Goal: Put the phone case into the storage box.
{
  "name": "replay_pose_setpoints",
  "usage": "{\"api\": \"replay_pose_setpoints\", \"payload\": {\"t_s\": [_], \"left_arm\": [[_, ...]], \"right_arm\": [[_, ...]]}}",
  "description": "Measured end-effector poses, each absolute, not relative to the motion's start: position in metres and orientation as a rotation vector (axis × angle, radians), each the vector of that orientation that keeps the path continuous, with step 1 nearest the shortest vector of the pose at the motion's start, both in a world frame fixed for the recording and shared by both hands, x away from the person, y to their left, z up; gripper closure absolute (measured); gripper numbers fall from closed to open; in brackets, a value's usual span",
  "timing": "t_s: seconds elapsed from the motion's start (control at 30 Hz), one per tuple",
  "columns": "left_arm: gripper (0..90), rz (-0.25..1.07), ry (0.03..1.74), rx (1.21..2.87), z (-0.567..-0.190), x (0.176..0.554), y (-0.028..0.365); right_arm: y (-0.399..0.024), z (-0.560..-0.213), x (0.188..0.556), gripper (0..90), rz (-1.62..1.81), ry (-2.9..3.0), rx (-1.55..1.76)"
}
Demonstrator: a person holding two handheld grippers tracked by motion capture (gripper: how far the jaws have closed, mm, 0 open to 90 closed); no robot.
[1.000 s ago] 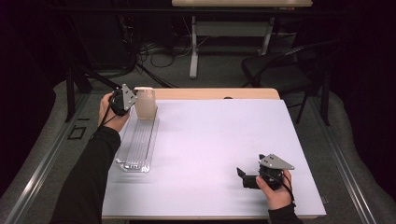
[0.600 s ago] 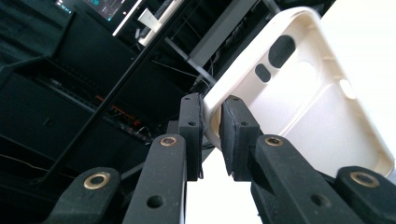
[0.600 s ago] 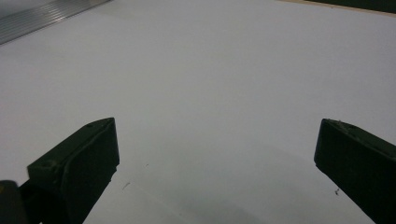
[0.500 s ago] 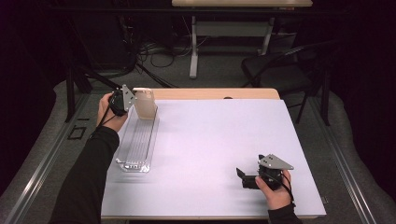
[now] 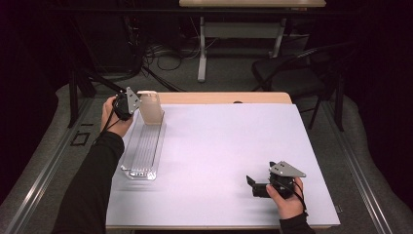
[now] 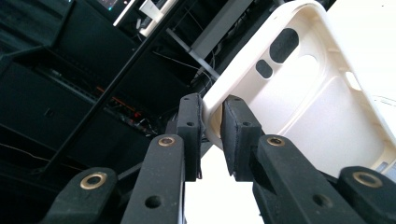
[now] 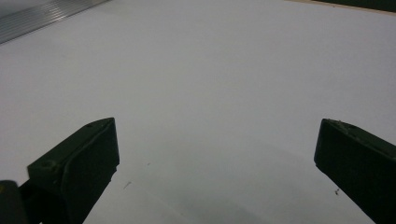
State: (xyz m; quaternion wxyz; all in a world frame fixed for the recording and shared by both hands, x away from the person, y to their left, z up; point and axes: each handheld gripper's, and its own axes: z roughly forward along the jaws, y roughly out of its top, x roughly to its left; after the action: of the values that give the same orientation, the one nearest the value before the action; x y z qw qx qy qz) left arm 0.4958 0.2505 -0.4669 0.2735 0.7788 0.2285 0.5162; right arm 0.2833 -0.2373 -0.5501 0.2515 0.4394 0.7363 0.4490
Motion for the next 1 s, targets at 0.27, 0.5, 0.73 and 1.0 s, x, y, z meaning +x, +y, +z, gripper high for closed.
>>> {"api": "replay_pose_setpoints", "payload": {"t_s": [0.27,0.5,0.73,1.0], "left_arm": [[75.4,1.373,0.631,2.092,-0.4672,0.4966,0.2503],[67.1,1.362,0.649,2.112,-0.4702,0.4986,0.2505],[59.7,1.377,0.665,2.104,-0.4712,0.4995,0.2501],[50.8,1.369,0.681,2.089,-0.4704,0.5000,0.2513]], "right_arm": [[-0.2365,-0.5507,0.2833,0.0,1.222,2.002,1.195],[-0.2361,-0.5513,0.2834,0.0,1.220,2.005,1.193],[-0.2359,-0.5513,0.2833,0.0,1.220,2.006,1.191],[-0.2356,-0.5514,0.2831,0.0,1.217,2.010,1.188]]}}
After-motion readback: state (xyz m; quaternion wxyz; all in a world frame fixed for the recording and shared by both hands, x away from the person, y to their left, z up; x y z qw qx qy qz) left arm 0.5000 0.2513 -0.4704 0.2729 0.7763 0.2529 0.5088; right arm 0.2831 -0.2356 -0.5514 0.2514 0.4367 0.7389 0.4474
